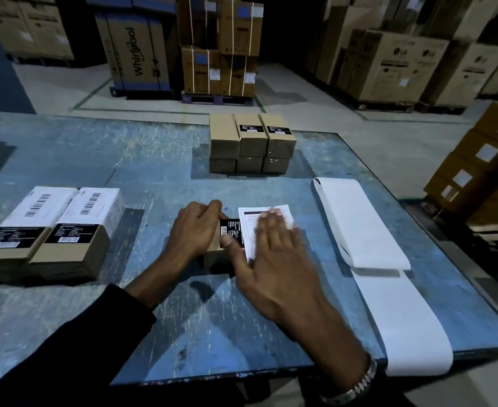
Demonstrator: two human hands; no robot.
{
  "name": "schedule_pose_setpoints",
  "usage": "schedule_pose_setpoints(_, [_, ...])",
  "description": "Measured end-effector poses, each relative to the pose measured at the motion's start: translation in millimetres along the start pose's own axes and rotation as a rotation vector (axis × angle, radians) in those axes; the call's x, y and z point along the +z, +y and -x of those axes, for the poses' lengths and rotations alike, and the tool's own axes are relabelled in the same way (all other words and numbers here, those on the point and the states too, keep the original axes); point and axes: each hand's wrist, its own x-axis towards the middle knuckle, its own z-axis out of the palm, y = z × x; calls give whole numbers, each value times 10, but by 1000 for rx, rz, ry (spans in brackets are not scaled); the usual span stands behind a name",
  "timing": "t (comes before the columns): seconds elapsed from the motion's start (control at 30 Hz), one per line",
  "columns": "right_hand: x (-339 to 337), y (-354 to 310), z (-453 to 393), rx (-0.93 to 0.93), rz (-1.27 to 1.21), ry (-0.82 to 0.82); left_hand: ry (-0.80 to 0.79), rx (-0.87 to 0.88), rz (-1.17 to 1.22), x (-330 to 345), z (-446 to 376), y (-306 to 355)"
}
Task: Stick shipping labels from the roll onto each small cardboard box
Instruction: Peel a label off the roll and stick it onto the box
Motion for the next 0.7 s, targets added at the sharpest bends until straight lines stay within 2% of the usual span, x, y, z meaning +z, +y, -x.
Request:
schedule_pose_setpoints(0.13, [61, 44, 16, -158, -48, 6, -19, 6, 20, -12, -8, -18])
schedule_pose_setpoints(0.3, [-90, 578, -50, 24, -74, 4, -4, 102, -118, -20, -5, -38])
schedule_pose_setpoints(0.4, [-166, 635, -52, 130, -306, -39, -35, 178, -231, -103, 22, 34])
schedule_pose_setpoints(0.47, [-216, 648, -95, 217, -488, -20, -127, 211, -270, -175, 74, 64])
schedule_pose_setpoints(0.6, [-306, 709, -326, 309, -650, -30, -512, 237, -189, -323, 194, -71])
schedule_pose_setpoints(0.7, [-344, 709, -403, 283, -813, -60, -531, 412, -260, -375, 129, -234])
